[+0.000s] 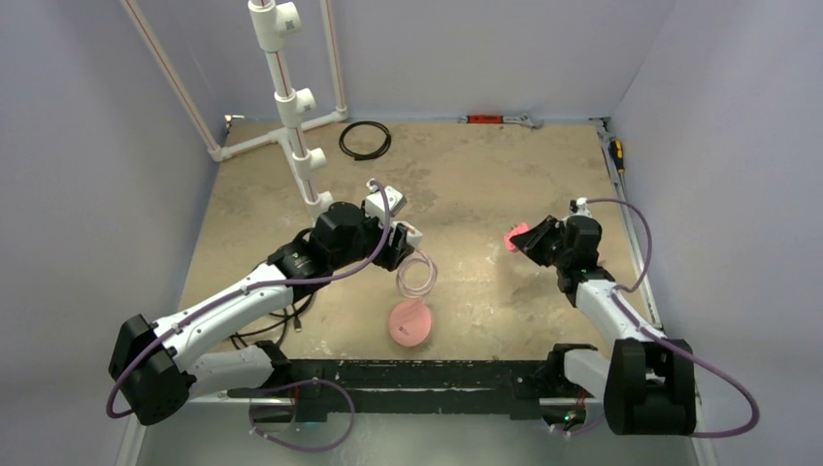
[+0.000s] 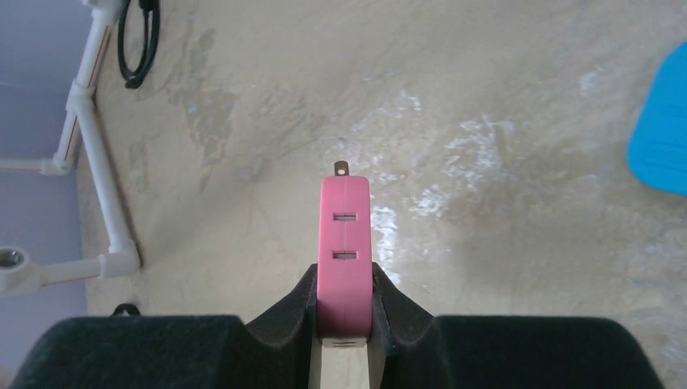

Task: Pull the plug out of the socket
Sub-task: Place the plug at the center of the board.

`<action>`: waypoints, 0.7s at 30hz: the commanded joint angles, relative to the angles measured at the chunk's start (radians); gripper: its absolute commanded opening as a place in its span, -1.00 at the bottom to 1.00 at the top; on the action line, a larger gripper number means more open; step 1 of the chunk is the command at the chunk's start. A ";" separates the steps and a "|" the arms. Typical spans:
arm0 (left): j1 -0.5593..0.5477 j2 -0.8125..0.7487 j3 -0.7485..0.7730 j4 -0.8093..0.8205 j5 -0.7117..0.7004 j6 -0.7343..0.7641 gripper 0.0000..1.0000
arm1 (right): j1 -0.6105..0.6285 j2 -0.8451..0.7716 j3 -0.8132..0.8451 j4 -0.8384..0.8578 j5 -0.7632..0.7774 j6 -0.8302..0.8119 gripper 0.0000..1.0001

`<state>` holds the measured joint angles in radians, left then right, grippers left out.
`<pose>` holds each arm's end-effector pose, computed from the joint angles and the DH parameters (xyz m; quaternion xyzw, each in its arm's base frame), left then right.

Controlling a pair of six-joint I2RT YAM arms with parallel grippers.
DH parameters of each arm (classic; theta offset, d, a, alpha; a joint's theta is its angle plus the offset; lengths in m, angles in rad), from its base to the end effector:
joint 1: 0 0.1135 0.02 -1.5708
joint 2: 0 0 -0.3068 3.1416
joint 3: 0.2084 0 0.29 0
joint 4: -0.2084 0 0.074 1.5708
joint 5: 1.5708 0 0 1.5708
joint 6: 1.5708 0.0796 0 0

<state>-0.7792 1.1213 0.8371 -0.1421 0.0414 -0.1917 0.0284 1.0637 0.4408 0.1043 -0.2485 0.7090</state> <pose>0.2223 -0.2242 0.3044 0.2541 0.8013 -0.2680 0.4707 0.2671 0.0272 0.1900 0.2278 0.8297 0.2796 0.4262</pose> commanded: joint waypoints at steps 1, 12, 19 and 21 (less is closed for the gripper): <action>0.002 -0.028 0.012 0.101 0.044 -0.026 -1.00 | -0.103 0.047 -0.042 0.110 -0.099 0.001 -1.00; 0.003 -0.069 0.013 0.089 0.030 -0.023 -1.00 | -0.267 0.075 -0.132 0.163 -0.058 0.080 -1.00; 0.003 -0.076 0.014 0.084 0.026 -0.026 -1.00 | -0.346 0.115 -0.156 0.177 -0.066 0.122 -0.98; 0.003 -0.074 0.014 0.082 0.026 -0.026 -1.00 | -0.363 0.130 -0.161 0.190 -0.083 0.128 -0.97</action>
<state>-0.7792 1.0775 0.8371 -0.1436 0.0639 -0.1989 -0.3031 1.1740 0.2962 0.2401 -0.3065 0.8078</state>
